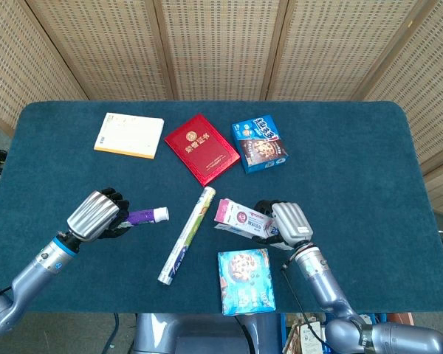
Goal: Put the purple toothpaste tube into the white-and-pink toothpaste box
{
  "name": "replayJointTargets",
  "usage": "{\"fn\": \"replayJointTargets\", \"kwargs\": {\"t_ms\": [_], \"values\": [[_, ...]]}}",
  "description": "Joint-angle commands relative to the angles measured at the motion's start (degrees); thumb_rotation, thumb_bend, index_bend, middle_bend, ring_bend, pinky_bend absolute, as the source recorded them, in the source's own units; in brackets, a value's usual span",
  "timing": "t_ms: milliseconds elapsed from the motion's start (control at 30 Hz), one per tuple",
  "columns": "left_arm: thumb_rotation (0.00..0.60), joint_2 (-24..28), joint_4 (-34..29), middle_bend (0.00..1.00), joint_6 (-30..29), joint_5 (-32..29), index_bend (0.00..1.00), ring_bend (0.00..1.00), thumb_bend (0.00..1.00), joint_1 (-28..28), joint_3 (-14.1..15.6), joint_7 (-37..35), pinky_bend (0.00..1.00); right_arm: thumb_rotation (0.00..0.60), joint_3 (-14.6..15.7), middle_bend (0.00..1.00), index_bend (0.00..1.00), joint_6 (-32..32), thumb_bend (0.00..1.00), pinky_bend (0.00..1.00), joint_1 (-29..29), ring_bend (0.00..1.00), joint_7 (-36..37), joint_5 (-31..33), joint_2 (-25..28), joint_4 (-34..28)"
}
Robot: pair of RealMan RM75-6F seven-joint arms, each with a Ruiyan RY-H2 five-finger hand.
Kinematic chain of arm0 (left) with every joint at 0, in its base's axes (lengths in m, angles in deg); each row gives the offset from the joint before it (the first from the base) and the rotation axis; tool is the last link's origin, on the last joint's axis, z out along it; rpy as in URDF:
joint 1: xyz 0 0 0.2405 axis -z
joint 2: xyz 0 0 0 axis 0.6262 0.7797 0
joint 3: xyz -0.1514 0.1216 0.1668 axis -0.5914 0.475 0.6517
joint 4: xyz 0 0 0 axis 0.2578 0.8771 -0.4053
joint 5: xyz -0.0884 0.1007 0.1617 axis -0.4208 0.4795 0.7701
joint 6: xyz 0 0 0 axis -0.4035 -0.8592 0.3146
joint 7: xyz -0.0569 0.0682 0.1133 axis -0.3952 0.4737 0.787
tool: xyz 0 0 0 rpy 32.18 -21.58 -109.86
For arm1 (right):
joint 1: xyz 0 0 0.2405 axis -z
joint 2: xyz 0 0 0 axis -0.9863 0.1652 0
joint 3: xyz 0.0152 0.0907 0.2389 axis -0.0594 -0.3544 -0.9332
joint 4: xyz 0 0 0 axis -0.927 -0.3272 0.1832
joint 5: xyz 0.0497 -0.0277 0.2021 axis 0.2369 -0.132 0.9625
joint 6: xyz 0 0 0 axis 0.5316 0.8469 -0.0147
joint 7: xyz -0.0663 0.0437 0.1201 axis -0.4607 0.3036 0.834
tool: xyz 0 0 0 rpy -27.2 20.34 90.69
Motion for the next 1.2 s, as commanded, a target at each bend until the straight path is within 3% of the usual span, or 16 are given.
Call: {"fn": "replayJointTargets", "kwargs": {"t_ms": [33,1200], "values": [[0.600,0.2,-0.8,0.69,1.2,-0.8,0.95,0.52,0.38,0.4,0.0,0.9,0.44,0.600,-0.2,0.55,0.66,0.1,0.21,0.40,-0.1,0.42,0.4,0.0,0.1,-0.3],[0.600,-3.7,-3.5,0.69,3.5,-1.8,0.95,0.52,0.38,3.3,-2.0,4.9,0.43,0.600,1.1,0.55,0.66,1.9,0.21,0.40,-1.0,0.42,4.5,-1.8,1.1,-3.5]]}}
